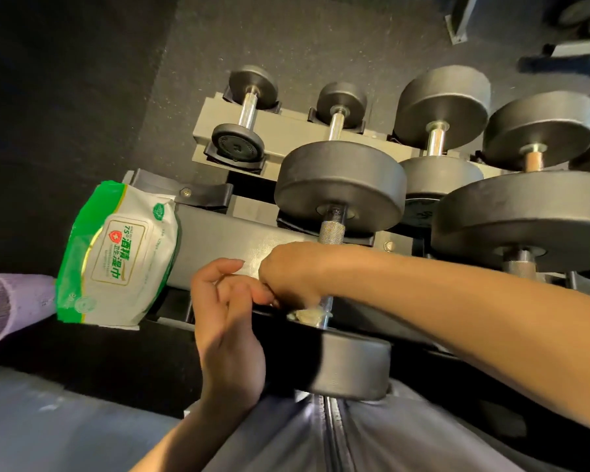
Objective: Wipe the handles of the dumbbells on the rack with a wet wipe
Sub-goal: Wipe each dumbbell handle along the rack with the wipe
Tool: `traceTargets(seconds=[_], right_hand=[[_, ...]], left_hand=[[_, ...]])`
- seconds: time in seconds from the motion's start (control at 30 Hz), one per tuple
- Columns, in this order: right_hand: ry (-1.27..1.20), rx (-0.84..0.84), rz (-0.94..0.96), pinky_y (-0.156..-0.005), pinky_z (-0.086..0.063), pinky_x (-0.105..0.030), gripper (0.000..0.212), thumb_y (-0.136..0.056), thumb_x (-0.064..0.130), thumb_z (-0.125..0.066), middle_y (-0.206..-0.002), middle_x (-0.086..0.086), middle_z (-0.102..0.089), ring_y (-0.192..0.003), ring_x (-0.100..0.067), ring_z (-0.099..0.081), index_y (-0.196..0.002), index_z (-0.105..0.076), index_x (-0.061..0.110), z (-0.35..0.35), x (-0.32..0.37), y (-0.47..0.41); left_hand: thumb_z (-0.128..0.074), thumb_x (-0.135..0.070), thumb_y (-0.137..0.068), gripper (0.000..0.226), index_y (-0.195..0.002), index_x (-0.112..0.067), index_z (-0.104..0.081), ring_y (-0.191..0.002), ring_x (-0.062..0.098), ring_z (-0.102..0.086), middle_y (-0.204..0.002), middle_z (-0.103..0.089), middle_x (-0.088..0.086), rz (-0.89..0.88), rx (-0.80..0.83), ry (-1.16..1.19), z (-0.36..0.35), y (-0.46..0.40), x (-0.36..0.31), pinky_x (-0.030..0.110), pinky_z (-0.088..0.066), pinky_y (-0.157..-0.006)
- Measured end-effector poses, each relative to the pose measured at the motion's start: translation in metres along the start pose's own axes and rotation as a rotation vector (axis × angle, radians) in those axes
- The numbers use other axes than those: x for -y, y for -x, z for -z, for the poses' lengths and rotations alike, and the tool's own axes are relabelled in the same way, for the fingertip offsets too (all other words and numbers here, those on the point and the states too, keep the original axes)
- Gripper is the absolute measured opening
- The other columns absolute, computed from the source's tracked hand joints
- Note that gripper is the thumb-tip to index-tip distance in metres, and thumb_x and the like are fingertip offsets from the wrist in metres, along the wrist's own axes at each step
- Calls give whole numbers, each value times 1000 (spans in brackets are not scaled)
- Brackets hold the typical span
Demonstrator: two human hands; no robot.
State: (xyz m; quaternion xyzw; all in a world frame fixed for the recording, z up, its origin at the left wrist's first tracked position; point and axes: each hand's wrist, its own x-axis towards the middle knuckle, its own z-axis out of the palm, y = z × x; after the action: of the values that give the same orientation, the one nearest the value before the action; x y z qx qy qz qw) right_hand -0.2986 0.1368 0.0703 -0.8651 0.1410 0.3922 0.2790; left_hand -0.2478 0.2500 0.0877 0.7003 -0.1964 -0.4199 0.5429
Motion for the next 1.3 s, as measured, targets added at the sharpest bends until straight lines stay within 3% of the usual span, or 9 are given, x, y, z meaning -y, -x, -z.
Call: traceTargets(seconds=[0.07, 0.2, 0.3, 0.43, 0.63, 0.8, 0.97, 1.1, 1.3], right_hand=[[-121, -97, 27, -45, -30, -16, 15, -86, 11, -59, -93, -1, -66, -77, -18, -52, -100, -65, 14, -4, -5, 6], [-515, -285, 80, -56, -35, -9, 26, -81, 3, -57, -71, 14, -54, -64, -3, -49, -97, -68, 20, -21, -18, 44], [-714, -369, 102, -62, -35, -2, 33, -79, -6, -60, -79, 15, -63, -64, 14, -52, -99, -71, 17, -41, -22, 65], [-959, -442, 74, -74, -45, -8, 31, -81, -5, -65, -79, 21, -66, -76, 7, -63, -97, -74, 19, -71, -32, 83], [-1185, -335, 4, -87, -51, -27, 17, -91, 8, -61, -90, 12, -68, -88, -4, -64, -98, -67, 23, -99, -40, 91], [-1418, -181, -13, -72, -42, -32, 31, -90, 5, -56, -64, 15, -54, -65, -5, -50, -74, -59, 31, -101, -41, 73], [-1604, -129, -96, -70, -41, -23, 20, -88, -7, -54, -74, -2, -53, -68, -10, -49, -84, -56, 12, -107, -39, 66], [-1930, -91, -122, -65, -44, -21, 26, -85, -12, -55, -75, -4, -55, -66, -13, -51, -83, -54, 14, -109, -38, 67], [-1402, -278, -78, -58, -38, -16, 17, -84, 11, -70, -56, 15, -56, -53, 2, -48, -78, -58, 20, -94, -35, 83]], left_hand=[[-41, 2, -92, 30, -97, -25, -51, -66, 15, -57, -59, -60, -6, 7, 16, 4, 1, 0, -1, 36, -48, -77], [-41, -10, -84, 47, -75, -49, -65, -81, 35, -51, -89, -53, 29, -3, 63, -52, 2, -1, -3, 57, -40, -85], [-42, -12, -83, 42, -79, -50, -60, -70, 29, -53, -71, -58, 11, -17, 90, -86, 4, -3, 1, 54, -42, -81], [-47, -24, -81, 32, -78, -53, -59, -66, 21, -55, -68, -57, 5, -51, 139, -118, 6, -3, 3, 47, -44, -79], [-45, -24, -88, 17, -83, -35, -57, -67, 14, -55, -77, -59, -4, -149, 193, -201, 10, -4, 9, 27, -46, -74], [-45, -17, -90, 24, -74, -3, -56, -71, -4, -52, -81, -56, -21, -177, 242, -255, 8, -4, 11, 6, -39, -70], [-47, -33, -83, 15, -73, -35, -58, -64, 25, -50, -78, -55, 5, -128, 219, -210, 7, -5, 6, 27, -43, -64], [-52, -37, -73, 10, -71, -39, -61, -67, 37, -48, -71, -55, 4, -45, 209, -163, 6, -3, 3, 39, -43, -66], [-52, -36, -73, 12, -76, -39, -63, -62, 21, -52, -62, -57, 0, -37, 207, -138, 7, -1, 4, 39, -44, -65]])
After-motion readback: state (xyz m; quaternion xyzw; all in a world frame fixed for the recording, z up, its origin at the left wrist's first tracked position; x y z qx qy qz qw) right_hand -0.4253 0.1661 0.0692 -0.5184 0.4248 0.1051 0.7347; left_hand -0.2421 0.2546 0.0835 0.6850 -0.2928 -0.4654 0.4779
